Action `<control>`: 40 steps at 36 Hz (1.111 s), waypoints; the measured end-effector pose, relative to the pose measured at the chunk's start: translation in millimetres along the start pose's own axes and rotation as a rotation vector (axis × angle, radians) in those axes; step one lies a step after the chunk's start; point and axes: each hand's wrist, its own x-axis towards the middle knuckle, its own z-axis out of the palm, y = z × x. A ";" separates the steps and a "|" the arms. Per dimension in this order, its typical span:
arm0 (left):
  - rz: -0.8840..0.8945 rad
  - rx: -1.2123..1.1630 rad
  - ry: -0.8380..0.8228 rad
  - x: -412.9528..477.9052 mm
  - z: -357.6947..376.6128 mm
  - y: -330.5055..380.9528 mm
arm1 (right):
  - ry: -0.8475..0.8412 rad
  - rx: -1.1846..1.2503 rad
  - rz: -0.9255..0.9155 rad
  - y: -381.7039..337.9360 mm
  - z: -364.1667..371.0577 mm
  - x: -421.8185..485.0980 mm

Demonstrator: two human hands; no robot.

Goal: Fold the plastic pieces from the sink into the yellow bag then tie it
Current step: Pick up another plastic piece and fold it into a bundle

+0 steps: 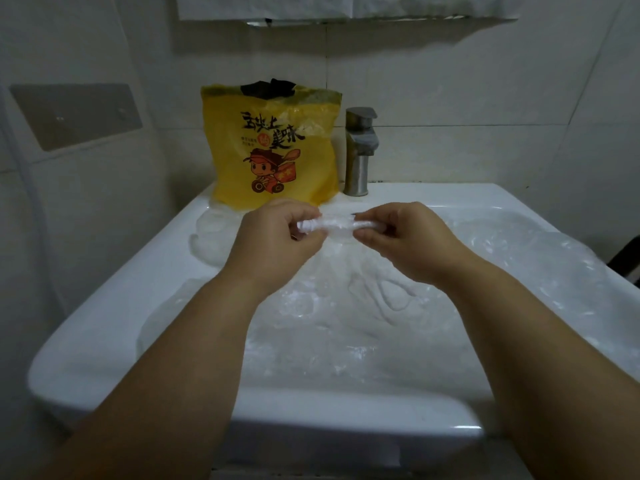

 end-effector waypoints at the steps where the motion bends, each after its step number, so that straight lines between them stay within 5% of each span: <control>1: 0.028 0.037 0.001 -0.1 -0.4 -0.4 | 0.001 -0.015 -0.003 0.3 -0.8 0.3; 4: 0.059 0.066 -0.037 0.5 -1.5 -2.3 | 0.025 -0.039 -0.029 -1.1 -2.5 0.0; 7: -0.070 -0.148 -0.125 1.2 -4.0 0.5 | 0.031 -0.036 -0.054 -1.8 -5.5 -0.2; 11: -0.172 -0.471 -0.150 1.7 -7.1 8.3 | -0.017 0.191 0.012 -5.4 -10.3 -1.5; 19: -0.371 -0.746 -0.025 7.6 -9.1 9.7 | -0.181 0.550 0.161 -10.4 -12.5 -3.4; 25: -0.432 -1.153 -0.094 10.7 -5.5 15.4 | -0.106 0.721 0.205 -21.0 1.6 -5.0; 30: -0.381 -0.756 -0.374 -5.1 14.9 26.4 | -0.086 0.846 0.202 -30.9 16.1 -7.1; 40: -0.488 -0.808 -0.031 4.7 7.1 25.8 | -0.174 0.740 0.236 -31.1 20.9 -8.8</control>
